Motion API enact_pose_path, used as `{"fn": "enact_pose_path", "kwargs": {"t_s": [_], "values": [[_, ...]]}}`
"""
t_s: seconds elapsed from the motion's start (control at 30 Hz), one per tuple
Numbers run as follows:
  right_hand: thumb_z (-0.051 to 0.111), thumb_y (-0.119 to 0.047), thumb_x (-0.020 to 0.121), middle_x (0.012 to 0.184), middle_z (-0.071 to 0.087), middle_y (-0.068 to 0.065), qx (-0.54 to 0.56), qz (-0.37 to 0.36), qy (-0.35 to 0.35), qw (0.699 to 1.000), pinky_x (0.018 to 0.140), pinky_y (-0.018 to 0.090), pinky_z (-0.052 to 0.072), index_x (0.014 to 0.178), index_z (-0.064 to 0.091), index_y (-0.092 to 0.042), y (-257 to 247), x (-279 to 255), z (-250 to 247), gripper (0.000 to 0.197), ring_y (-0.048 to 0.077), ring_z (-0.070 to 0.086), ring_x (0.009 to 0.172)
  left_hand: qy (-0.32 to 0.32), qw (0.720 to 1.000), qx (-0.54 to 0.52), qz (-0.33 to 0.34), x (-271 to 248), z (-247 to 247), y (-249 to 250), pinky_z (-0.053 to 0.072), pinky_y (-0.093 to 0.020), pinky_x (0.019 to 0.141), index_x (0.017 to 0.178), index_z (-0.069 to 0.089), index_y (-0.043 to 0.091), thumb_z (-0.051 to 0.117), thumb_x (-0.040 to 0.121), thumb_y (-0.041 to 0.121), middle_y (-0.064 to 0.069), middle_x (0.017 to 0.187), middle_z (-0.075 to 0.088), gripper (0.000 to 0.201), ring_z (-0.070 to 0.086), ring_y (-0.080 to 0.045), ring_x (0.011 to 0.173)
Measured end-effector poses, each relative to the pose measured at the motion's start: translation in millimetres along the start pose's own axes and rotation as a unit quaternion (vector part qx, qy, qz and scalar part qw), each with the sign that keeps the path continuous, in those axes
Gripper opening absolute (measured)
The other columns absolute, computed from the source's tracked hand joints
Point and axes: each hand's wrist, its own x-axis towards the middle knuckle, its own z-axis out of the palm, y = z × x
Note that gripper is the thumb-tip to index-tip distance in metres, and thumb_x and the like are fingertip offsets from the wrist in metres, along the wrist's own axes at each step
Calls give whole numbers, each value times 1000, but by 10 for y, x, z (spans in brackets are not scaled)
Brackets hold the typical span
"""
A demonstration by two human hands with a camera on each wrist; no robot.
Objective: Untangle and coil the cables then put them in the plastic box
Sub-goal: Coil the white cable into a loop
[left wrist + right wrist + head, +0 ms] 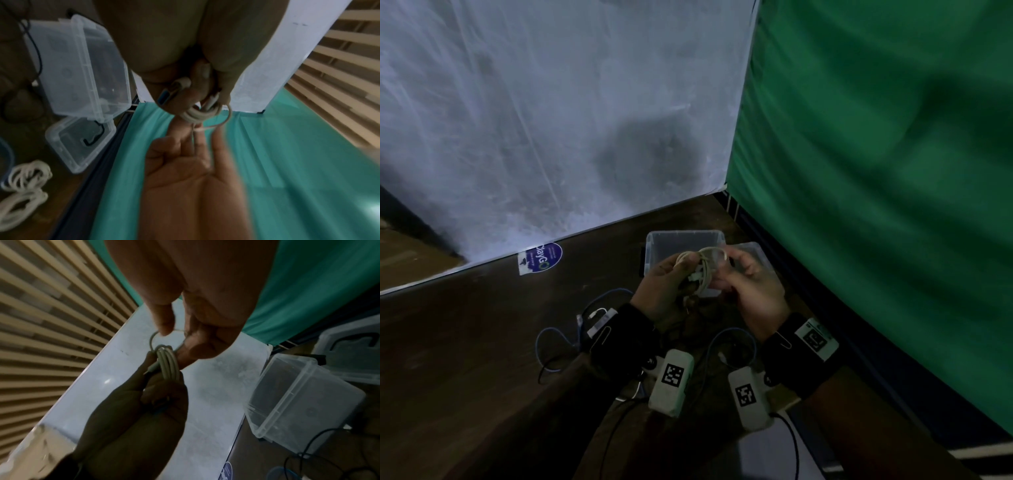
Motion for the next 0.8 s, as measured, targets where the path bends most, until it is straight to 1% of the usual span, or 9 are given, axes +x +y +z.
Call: {"fn": "enact_pose_path", "kwargs": {"t_s": [0.1, 0.13, 0.3, 0.43, 0.53, 0.6, 0.67, 0.73, 0.8], "values": [[89, -21, 67, 128, 64, 14, -38, 12, -58, 998, 101, 52, 49, 148, 35, -20, 44, -39, 91, 96, 30, 62, 120, 45, 996, 72, 21, 52, -40, -40, 56, -33, 69, 124, 52, -9, 46, 99, 17, -26, 104, 63, 37, 64, -27, 85], [90, -19, 64, 129, 63, 15, -42, 12, -67, 997, 100, 52, 50, 148, 33, -20, 64, -41, 119, 102, 31, 61, 120, 53, 995, 82, 20, 53, -27, -44, 55, -36, 74, 123, 54, -8, 47, 98, 18, -27, 107, 62, 36, 62, -31, 91], [79, -10, 77, 121, 67, 13, -46, -34, -37, 998, 100, 49, 51, 133, 49, -14, 18, -110, 213, 63, 30, 64, 115, 42, 996, 78, 15, 44, -10, -57, 57, -35, 75, 111, 63, -1, 47, 97, 15, -18, 98, 68, 26, 66, -27, 88], [85, -13, 72, 120, 68, 8, -100, -76, -104, 987, 98, 50, 51, 129, 49, -23, 10, -141, 192, 68, 26, 65, 114, 55, 995, 78, 37, 29, -3, -37, 51, -46, 87, 117, 59, -3, 55, 87, 25, -29, 109, 61, 41, 60, -36, 97], [80, -16, 79, 114, 71, 4, -103, -107, -86, 985, 94, 44, 54, 119, 57, -28, -31, -172, 196, 47, 22, 67, 109, 47, 996, 61, 37, 27, 3, -33, 54, -40, 80, 116, 58, -2, 55, 86, 25, -25, 106, 61, 41, 61, -34, 94], [72, -31, 86, 109, 73, 5, -73, -106, -64, 990, 92, 44, 55, 111, 65, -27, -96, -192, 199, 26, 23, 69, 106, 38, 997, 54, 34, 26, -16, -44, 54, -39, 79, 115, 59, -1, 54, 86, 25, -23, 106, 63, 40, 62, -31, 92], [63, -39, 89, 106, 74, 7, -59, -99, -52, 992, 91, 46, 55, 108, 69, -21, -167, -195, 190, 27, 26, 70, 103, 21, 998, 44, 38, 2, 13, -37, 57, -37, 75, 116, 57, -4, 52, 89, 23, -21, 101, 66, 39, 65, -27, 87], [61, -39, 91, 96, 75, 3, -80, -103, -40, 991, 83, 44, 57, 104, 70, -17, -210, -162, 156, 27, 22, 72, 91, 2, 999, 27, 46, -19, 57, -29, 55, -27, 57, 113, 54, -6, 42, 98, 16, -10, 76, 68, 29, 65, -15, 64], [61, -29, 93, 77, 72, -3, -83, -119, -15, 989, 69, 36, 56, 91, 67, -14, -246, -125, 87, 16, 14, 70, 73, 11, 998, 8, 56, -10, 84, -29, 46, -20, 44, 108, 53, -4, 35, 102, 13, 3, 56, 58, 26, 54, -7, 46]]}}
